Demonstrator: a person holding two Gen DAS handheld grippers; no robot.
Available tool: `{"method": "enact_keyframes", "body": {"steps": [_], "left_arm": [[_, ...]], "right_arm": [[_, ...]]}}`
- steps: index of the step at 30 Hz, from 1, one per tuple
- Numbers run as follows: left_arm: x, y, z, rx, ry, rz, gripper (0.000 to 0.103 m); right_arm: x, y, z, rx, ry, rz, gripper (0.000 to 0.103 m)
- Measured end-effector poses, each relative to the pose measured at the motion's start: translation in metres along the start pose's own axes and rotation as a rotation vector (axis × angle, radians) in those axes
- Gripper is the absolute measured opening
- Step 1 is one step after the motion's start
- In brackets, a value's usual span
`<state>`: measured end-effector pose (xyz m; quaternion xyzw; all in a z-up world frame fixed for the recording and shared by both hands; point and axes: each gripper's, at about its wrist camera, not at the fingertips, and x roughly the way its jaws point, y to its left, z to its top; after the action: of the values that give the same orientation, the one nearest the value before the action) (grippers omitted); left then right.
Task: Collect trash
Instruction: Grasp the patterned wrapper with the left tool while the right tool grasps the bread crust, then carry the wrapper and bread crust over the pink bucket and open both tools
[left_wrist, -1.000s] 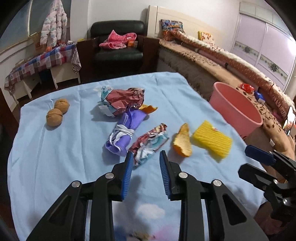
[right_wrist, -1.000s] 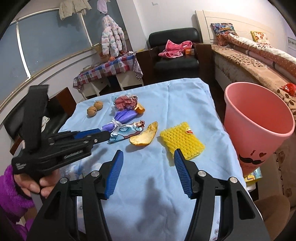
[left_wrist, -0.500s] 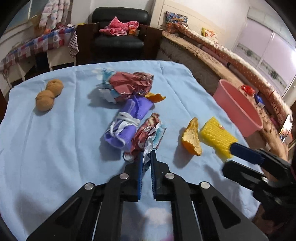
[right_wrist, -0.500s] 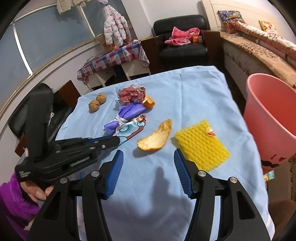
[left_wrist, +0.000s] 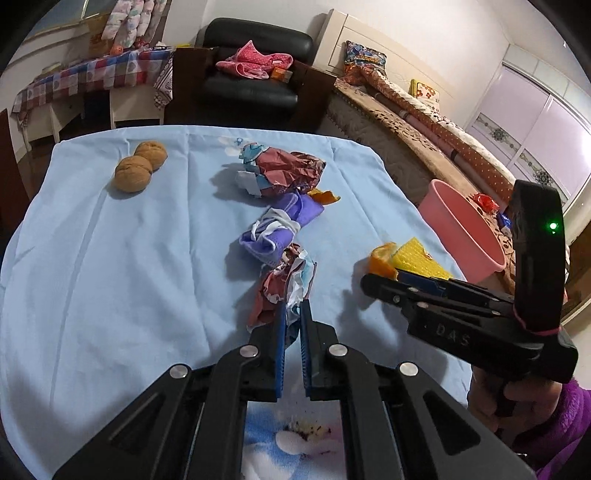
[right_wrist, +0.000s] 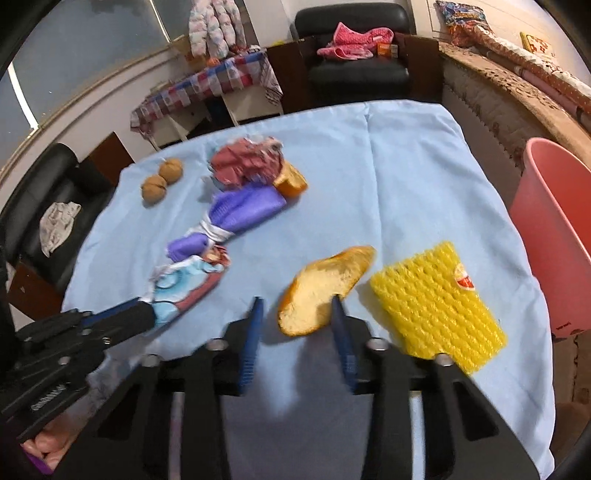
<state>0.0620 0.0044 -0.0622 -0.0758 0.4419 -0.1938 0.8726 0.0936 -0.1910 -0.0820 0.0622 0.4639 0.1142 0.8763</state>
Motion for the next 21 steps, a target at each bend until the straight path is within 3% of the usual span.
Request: {"method": "enact_keyframes", "body": {"steps": [3,21], "left_arm": [[-0.001,-0.002,0.000,0.000,0.000,-0.006,0.006],[-0.023,-0.041,0.003,0.008,-0.058,-0.034,0.006]], "right_arm": [[-0.006,-0.005,-0.004,-0.003,-0.002,0.029,0.008],[-0.061,-0.005,-0.033,-0.079,-0.091,0.259,0.007]]}}
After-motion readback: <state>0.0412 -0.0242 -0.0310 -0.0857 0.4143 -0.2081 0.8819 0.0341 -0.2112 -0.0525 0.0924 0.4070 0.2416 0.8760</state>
